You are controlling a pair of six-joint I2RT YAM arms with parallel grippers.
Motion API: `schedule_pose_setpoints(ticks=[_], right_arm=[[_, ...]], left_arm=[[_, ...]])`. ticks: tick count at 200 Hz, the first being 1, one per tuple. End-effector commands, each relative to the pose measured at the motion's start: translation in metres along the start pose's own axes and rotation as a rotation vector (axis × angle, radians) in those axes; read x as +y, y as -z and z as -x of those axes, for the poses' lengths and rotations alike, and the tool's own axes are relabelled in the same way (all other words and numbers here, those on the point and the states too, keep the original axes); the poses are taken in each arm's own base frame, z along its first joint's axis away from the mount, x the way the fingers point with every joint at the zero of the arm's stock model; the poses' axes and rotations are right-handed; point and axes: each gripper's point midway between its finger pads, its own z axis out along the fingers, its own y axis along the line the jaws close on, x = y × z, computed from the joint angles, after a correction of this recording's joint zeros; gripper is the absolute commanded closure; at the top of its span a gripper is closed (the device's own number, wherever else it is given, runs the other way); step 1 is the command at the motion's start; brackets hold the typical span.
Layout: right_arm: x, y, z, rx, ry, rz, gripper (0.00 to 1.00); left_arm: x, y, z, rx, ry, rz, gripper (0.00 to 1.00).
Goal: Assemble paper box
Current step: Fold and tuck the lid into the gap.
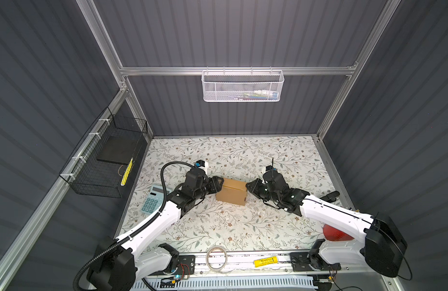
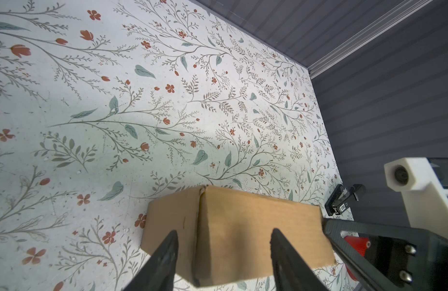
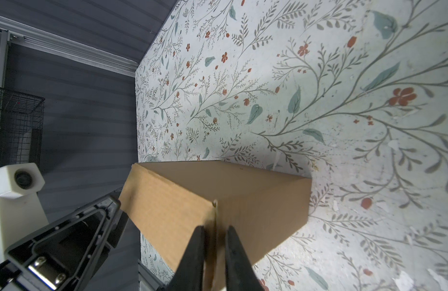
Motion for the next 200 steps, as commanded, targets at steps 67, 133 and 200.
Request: schedule_pose_setpoints(ticks=[67,133,200], right_arm=[[-0.03,-0.003,-0.011,0.05,0.035,-0.138,0.82],[-0.033,-0.004,-0.01,0.049,0.04,-0.15,0.82],[-0.036,-0.006,-0.011,0.052,0.044,-0.164,0.82]], left_arm=[[0.005,0.009,0.007,0.036,-0.017,-0.051,0.5],[0.021,0.002,-0.012,0.058,0.028,-0.043,0.53],[0.053,-0.004,-0.035,0.069,0.073,0.04,0.58]])
